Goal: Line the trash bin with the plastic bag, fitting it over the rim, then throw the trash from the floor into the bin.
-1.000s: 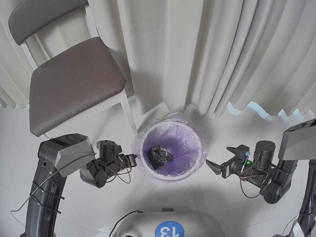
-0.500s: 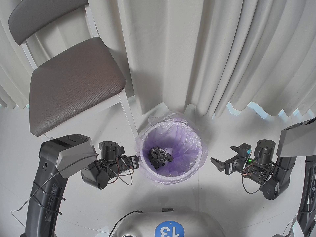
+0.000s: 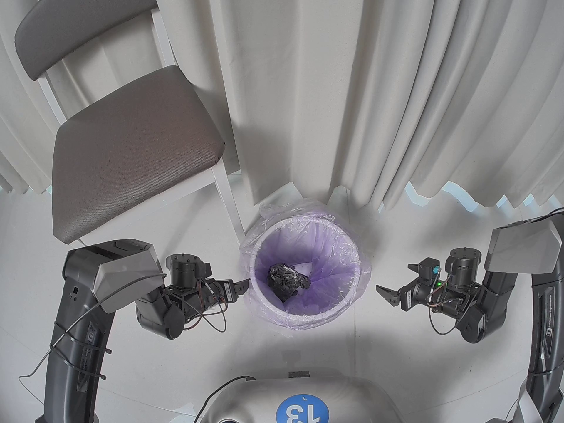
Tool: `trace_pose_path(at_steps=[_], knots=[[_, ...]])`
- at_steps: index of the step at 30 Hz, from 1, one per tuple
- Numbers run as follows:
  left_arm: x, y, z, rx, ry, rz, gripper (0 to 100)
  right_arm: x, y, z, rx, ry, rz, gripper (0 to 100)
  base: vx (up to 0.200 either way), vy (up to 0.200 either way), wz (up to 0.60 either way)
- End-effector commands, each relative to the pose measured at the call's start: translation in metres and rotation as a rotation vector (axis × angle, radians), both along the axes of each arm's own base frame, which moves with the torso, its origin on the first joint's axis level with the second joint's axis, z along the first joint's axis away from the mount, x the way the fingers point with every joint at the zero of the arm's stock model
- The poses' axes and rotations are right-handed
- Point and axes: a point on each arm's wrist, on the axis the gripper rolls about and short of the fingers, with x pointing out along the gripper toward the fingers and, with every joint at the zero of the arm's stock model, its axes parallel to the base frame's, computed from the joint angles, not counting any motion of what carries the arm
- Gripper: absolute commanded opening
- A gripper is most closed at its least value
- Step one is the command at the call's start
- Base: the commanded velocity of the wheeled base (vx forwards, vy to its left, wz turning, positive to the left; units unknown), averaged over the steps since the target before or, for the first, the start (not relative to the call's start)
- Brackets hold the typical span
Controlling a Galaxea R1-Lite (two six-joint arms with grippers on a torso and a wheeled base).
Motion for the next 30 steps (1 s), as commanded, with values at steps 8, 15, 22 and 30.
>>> trace_pose_path(at_steps=[8, 15, 22, 30], knots=[[-0.017, 0.018, -0.001, 0.015, -0.010, 0.075, 100, 0.072, 0.010, -0.020, -0.016, -0.019, 0.055, 100, 0.000, 0.000, 0.00], [-0.021, 0.020, -0.002, 0.009, -0.037, 0.079, 100, 0.099, 0.016, -0.039, -0.019, 0.033, 0.069, 100, 0.000, 0.000, 0.00], [-0.021, 0.017, -0.003, 0.003, -0.052, 0.071, 100, 0.125, 0.026, -0.044, -0.044, 0.077, 0.093, 100, 0.000, 0.000, 0.00], [-0.030, 0.020, -0.002, 0.009, -0.059, 0.070, 100, 0.127, 0.024, -0.051, -0.054, 0.124, 0.091, 100, 0.000, 0.000, 0.00]])
